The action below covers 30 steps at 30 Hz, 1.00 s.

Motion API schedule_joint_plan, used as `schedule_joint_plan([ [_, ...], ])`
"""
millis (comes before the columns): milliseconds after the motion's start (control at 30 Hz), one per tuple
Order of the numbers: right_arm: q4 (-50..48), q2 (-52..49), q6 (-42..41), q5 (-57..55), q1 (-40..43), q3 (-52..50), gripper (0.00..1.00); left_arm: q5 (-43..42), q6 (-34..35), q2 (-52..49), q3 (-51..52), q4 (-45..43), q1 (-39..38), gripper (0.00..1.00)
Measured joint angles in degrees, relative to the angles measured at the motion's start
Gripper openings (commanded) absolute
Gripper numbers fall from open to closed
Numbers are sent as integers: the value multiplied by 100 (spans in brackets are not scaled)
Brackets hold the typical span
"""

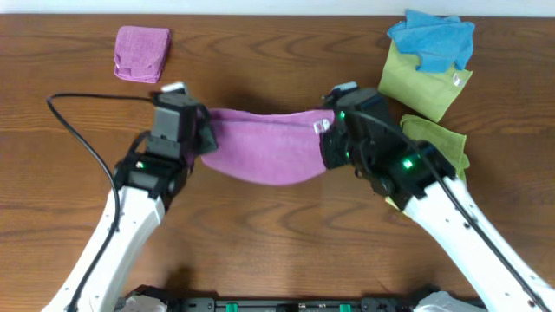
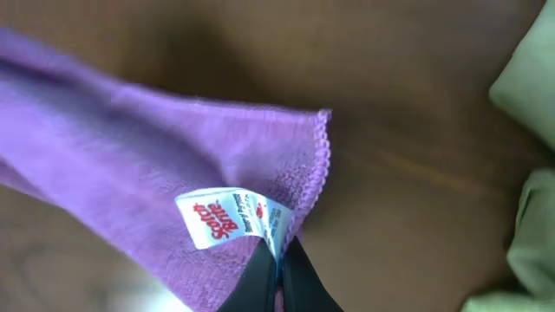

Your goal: Fold the cloth

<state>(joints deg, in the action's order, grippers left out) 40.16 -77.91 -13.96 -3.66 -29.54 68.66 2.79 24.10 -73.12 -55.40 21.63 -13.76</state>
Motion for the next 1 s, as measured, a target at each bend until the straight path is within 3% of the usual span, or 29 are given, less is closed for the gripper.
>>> schedule_joint_plan([
  [200,-1082,-262,59,273,374,2,1,-815,-166,-378,-2,-1499,553,6],
  [267,-935,-262,68,341,393,33,1,-1169,-203,-428,-4,-1480,612,6],
  [333,-181,-262,76,542,391,166,2,-1576,-273,-435,-48,-763,625,5],
  [400,1209,-243,101,898,389,332,99,-1867,-334,-387,-68,787,621,9],
  [467,1834,-179,175,1036,389,442,99,-1759,-372,-199,-35,1786,627,43],
  [500,1878,-127,258,1069,389,487,99,-1703,-372,-85,-35,1878,627,70],
  [533,1878,-76,310,1084,389,542,99,-1652,-376,39,-35,1875,627,84],
  [633,1873,87,437,1097,389,649,99,-1563,-459,472,-35,1910,627,95],
  [700,1873,116,457,1097,389,651,99,-1543,-529,566,-37,1996,627,95],
  [867,1685,114,525,1095,389,651,98,-1458,-706,562,-35,2092,627,81],
  [1000,1360,-42,599,1099,389,654,95,-1279,-767,345,-37,1738,627,80],
])
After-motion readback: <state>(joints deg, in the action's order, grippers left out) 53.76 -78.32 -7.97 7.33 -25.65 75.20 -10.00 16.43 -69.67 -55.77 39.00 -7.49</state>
